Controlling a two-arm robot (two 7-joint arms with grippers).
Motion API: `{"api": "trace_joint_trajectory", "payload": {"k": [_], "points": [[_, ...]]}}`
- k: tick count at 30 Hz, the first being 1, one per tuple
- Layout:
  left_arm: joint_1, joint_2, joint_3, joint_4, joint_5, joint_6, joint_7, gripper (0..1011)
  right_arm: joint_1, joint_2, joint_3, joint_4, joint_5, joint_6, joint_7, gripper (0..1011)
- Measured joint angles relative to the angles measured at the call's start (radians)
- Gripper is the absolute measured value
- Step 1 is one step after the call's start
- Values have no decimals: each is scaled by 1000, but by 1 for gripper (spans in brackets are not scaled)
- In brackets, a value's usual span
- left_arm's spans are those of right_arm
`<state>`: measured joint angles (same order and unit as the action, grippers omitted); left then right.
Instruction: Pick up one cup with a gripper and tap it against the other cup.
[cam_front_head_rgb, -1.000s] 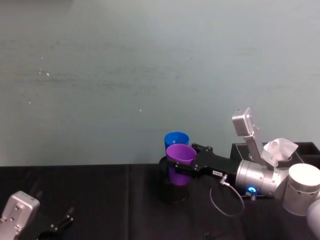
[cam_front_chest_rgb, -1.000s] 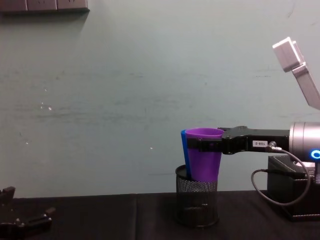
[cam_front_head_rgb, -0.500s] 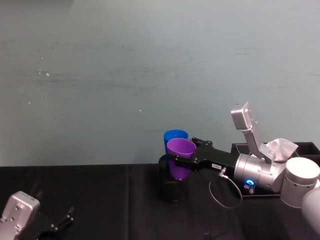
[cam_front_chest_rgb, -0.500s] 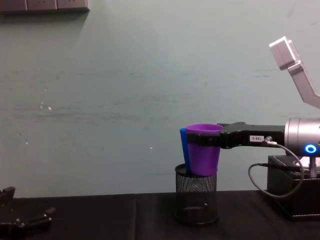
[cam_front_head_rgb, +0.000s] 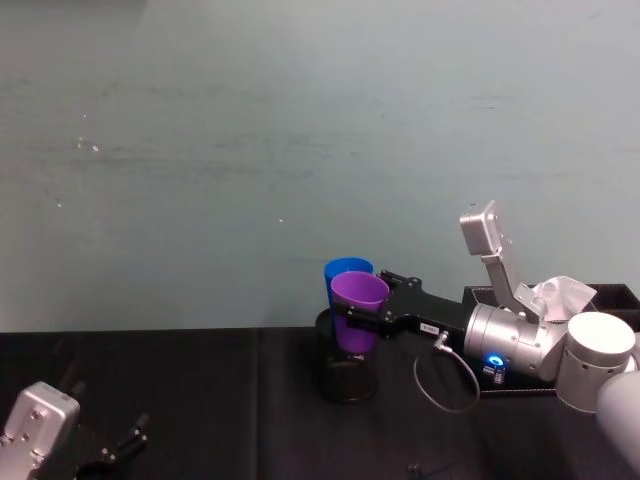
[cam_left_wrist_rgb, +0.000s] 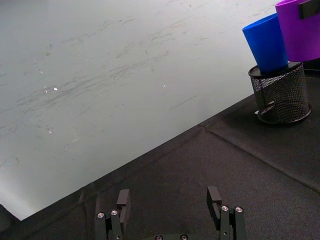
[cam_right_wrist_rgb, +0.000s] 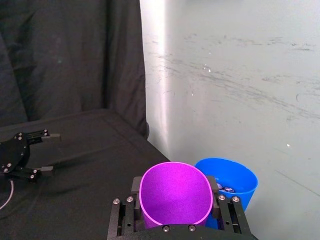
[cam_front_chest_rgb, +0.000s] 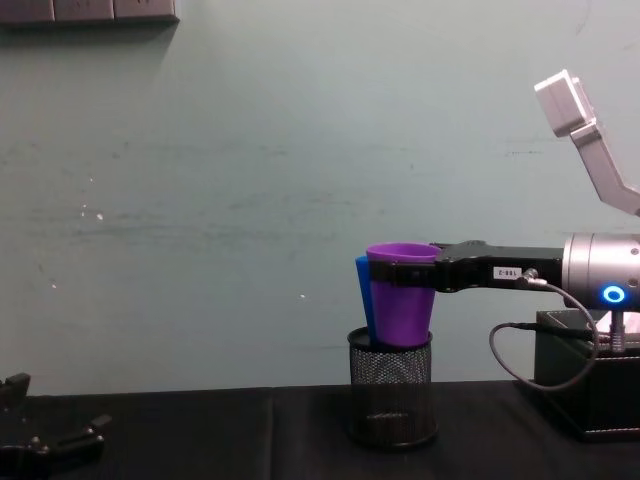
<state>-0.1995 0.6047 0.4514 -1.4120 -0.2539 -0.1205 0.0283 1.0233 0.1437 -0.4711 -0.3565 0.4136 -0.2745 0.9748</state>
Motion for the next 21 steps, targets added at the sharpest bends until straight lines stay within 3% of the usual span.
{"api": "trace_joint_trajectory", "payload": {"k": [9,21], "points": [[0,0,0,0,0,0,0,1000,26,-17,17,50,-12,-18,19,751],[0,0,0,0,0,0,0,1000,23,-15,15,43,-12,-17,18,751]]}}
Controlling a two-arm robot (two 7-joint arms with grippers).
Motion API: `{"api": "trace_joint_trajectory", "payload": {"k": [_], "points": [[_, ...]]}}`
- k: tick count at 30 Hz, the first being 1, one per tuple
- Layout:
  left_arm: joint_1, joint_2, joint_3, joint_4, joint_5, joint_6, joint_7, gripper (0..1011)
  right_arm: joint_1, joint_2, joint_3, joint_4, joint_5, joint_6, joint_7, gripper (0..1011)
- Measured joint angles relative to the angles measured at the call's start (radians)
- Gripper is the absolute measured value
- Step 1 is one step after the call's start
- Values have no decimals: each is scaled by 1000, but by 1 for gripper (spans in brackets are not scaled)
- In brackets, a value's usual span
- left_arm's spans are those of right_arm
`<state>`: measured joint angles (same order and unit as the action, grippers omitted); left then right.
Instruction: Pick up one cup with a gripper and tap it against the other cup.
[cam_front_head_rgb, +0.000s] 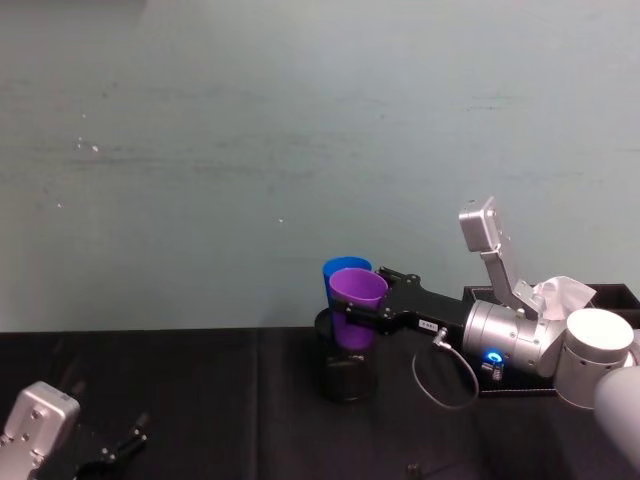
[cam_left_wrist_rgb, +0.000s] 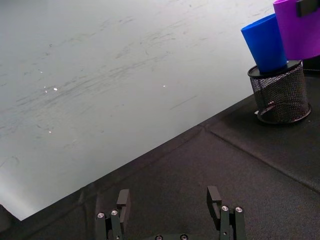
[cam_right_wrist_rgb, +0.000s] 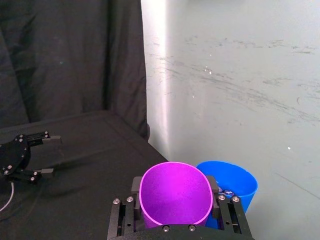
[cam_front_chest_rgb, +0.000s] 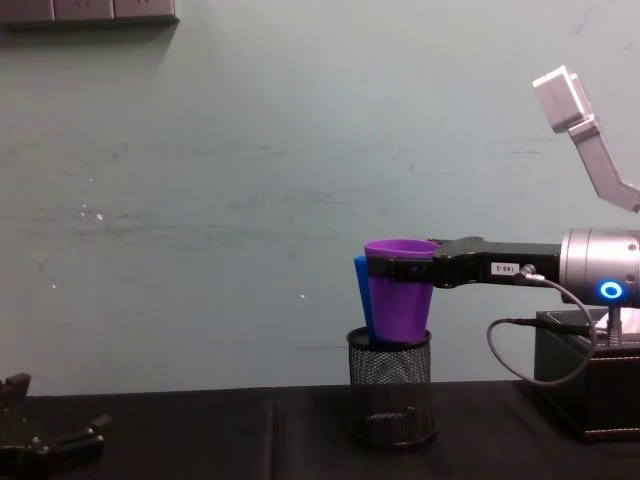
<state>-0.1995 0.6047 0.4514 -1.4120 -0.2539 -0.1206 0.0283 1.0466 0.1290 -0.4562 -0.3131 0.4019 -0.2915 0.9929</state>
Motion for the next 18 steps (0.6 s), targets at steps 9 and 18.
{"api": "trace_joint_trajectory", "payload": {"k": [9,18], "points": [[0,0,0,0,0,0,0,1000,-2,1,-1,-3,1,2,-2,751],[0,0,0,0,0,0,0,1000,-2,1,-1,-4,1,3,-3,751]]}}
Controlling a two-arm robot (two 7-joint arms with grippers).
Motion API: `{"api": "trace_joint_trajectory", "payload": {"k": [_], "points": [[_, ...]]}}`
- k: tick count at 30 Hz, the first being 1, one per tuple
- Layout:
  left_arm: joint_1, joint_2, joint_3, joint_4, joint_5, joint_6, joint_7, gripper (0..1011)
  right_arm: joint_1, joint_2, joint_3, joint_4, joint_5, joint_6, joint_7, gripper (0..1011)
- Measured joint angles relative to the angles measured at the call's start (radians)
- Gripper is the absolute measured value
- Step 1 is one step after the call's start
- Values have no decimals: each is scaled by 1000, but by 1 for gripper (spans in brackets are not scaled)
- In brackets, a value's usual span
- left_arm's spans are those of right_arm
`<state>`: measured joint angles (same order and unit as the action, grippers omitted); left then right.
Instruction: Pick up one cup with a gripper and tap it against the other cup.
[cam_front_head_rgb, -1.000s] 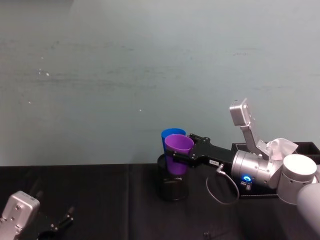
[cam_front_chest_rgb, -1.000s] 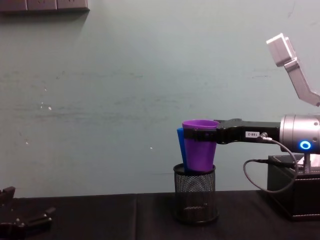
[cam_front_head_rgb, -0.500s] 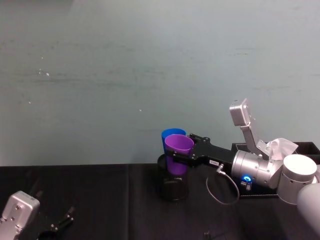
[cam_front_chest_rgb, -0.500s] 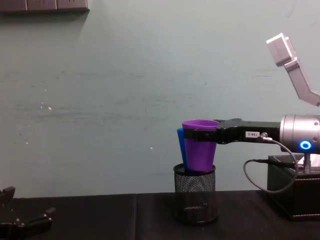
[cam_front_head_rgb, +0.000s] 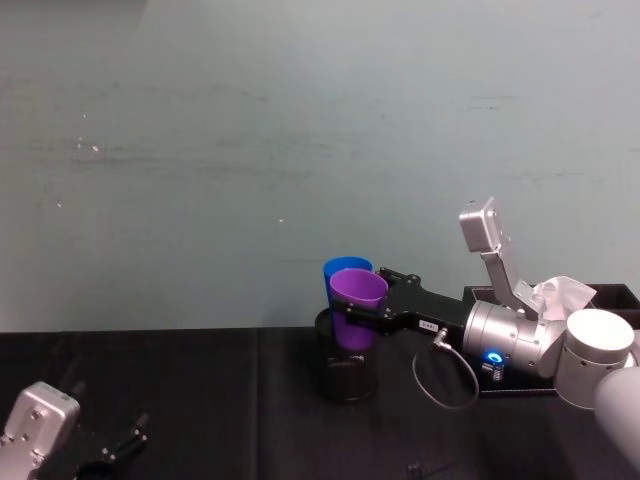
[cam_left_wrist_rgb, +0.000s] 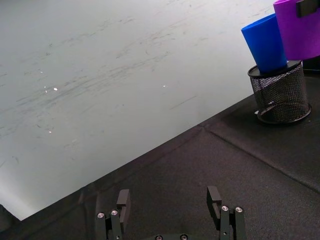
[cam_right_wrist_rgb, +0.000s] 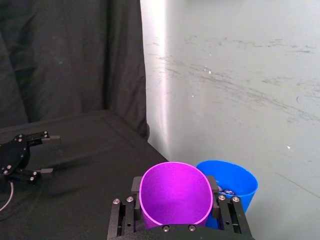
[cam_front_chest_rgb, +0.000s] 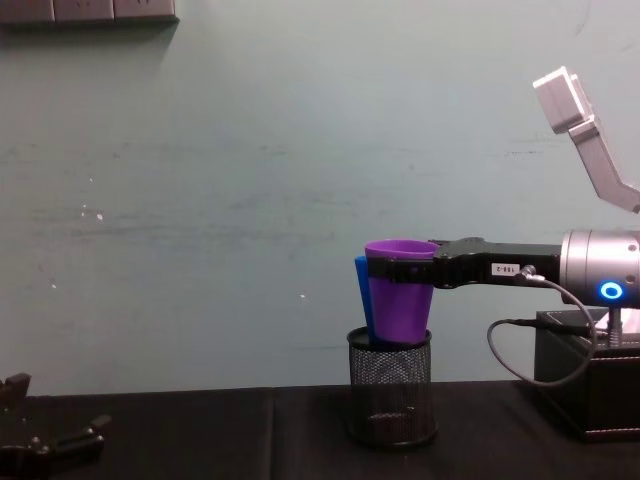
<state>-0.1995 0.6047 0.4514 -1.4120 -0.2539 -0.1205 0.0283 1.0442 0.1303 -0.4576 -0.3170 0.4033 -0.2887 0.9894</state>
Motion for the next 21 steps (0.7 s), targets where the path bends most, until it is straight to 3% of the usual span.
{"api": "trace_joint_trajectory", "payload": {"k": [21], "points": [[0,0,0,0,0,0,0,1000,-1,1,0,-1,0,1,-2,751]]}}
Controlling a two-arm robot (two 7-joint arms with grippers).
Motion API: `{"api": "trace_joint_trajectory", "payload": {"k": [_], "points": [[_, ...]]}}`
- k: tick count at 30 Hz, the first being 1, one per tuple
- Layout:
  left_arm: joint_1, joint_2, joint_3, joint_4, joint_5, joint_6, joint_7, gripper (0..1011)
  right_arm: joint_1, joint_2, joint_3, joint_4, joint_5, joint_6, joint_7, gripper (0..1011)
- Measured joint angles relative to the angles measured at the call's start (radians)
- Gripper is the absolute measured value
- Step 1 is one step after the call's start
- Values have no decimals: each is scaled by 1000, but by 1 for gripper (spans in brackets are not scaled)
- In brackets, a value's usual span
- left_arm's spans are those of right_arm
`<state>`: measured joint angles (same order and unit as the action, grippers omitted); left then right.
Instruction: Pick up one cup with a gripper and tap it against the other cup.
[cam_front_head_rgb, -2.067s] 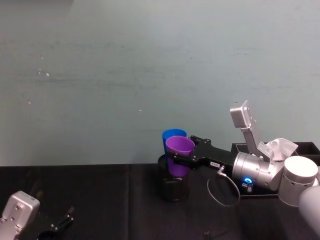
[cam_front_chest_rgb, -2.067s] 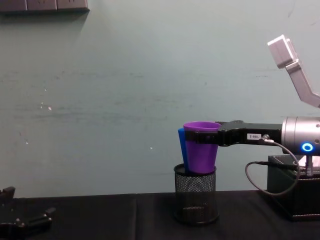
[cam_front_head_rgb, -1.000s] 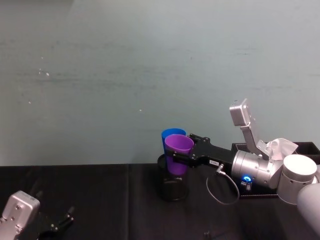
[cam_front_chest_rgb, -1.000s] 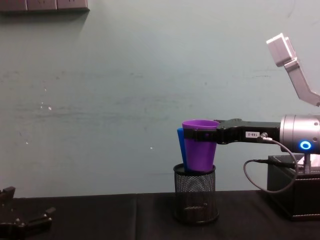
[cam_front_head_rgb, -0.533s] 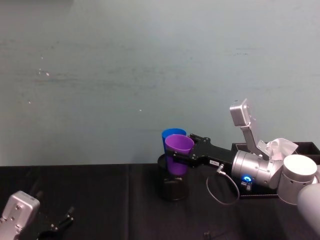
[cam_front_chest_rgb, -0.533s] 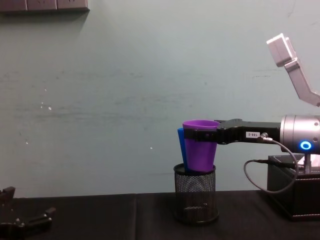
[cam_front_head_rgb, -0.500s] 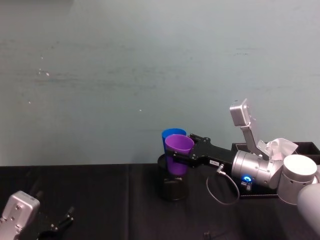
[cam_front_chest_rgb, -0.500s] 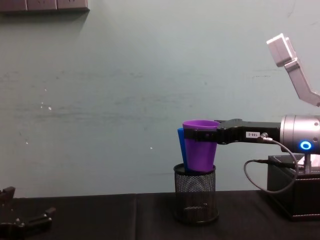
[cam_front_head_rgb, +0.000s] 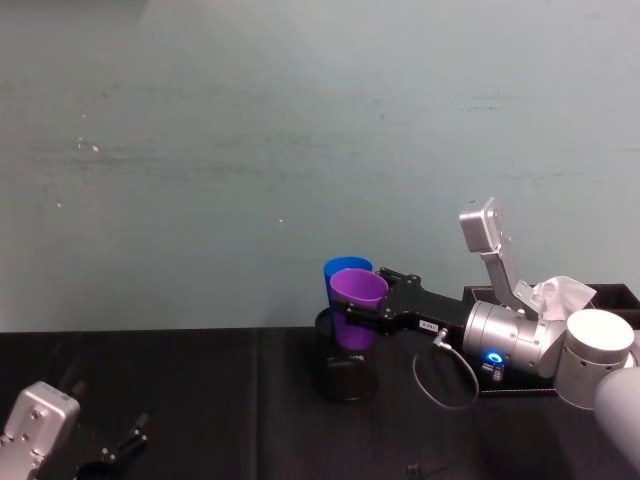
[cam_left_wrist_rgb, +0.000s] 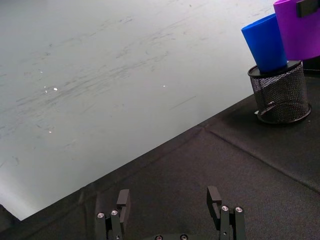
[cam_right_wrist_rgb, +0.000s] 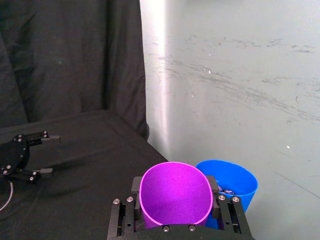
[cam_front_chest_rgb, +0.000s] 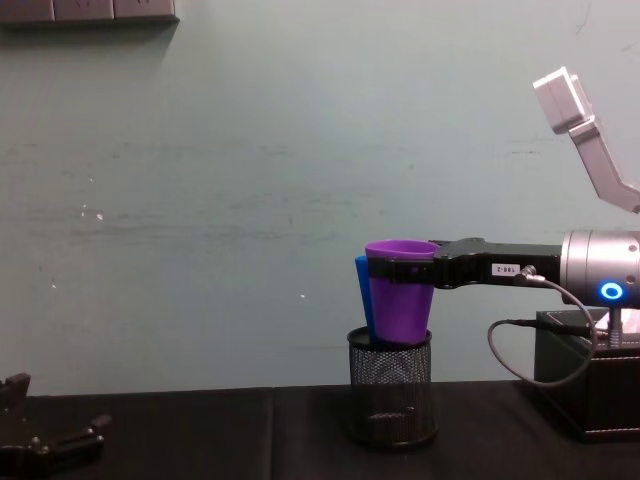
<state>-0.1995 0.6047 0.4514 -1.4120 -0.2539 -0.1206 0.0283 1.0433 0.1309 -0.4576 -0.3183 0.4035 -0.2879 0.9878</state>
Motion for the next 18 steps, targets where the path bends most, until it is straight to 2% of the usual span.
{"api": "trace_joint_trajectory", "payload": {"k": [18], "points": [[0,0,0,0,0,0,0,1000,0,0,0,0,0,0,0,751]]}}
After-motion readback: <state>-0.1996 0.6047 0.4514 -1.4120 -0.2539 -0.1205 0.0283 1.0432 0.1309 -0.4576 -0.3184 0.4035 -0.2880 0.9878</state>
